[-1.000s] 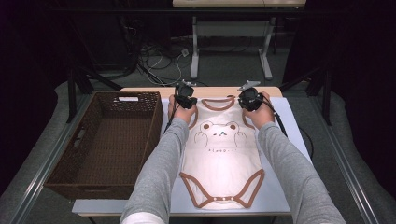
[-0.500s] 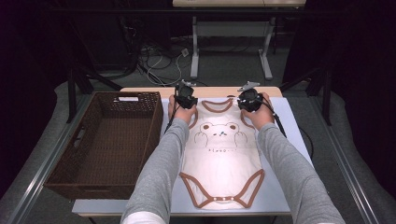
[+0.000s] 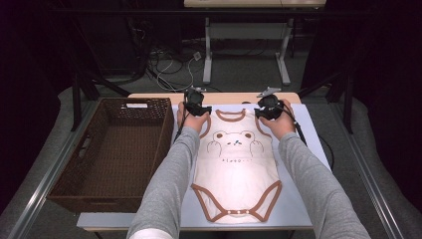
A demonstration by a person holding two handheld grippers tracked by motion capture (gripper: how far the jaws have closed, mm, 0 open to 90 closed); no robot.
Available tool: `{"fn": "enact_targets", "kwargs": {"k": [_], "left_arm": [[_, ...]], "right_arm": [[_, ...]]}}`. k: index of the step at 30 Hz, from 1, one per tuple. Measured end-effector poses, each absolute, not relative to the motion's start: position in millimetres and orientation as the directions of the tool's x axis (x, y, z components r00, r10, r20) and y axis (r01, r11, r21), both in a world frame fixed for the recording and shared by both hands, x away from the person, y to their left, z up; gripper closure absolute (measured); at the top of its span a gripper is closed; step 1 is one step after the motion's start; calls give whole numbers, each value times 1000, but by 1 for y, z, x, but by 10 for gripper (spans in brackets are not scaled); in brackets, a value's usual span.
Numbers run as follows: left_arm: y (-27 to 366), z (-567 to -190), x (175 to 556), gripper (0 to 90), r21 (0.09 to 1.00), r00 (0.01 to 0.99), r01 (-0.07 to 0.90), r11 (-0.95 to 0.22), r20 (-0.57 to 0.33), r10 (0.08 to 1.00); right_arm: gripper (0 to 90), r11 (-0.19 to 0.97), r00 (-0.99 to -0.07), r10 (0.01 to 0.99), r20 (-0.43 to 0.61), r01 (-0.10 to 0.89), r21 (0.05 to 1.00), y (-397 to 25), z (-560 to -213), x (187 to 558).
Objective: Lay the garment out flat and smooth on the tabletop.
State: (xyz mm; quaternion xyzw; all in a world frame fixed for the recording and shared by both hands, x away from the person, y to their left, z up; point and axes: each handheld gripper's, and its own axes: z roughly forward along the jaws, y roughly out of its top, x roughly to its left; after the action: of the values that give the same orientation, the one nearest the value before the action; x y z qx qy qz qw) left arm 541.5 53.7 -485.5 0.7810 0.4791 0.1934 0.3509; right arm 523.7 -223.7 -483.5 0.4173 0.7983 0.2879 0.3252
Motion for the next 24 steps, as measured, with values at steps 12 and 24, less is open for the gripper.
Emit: {"fn": "enact_targets", "kwargs": {"k": [12,24], "left_arm": [[63,-487,535,435,729,471,628,-271,-79,879],[71,-475,520,413,709,497,654,-263,-140,857]], "right_arm": [[442,441,-479,860,-175,527,727,-227,-480,516],[422,431,-497,857,-132,553,713,-233,-466,502]]}}
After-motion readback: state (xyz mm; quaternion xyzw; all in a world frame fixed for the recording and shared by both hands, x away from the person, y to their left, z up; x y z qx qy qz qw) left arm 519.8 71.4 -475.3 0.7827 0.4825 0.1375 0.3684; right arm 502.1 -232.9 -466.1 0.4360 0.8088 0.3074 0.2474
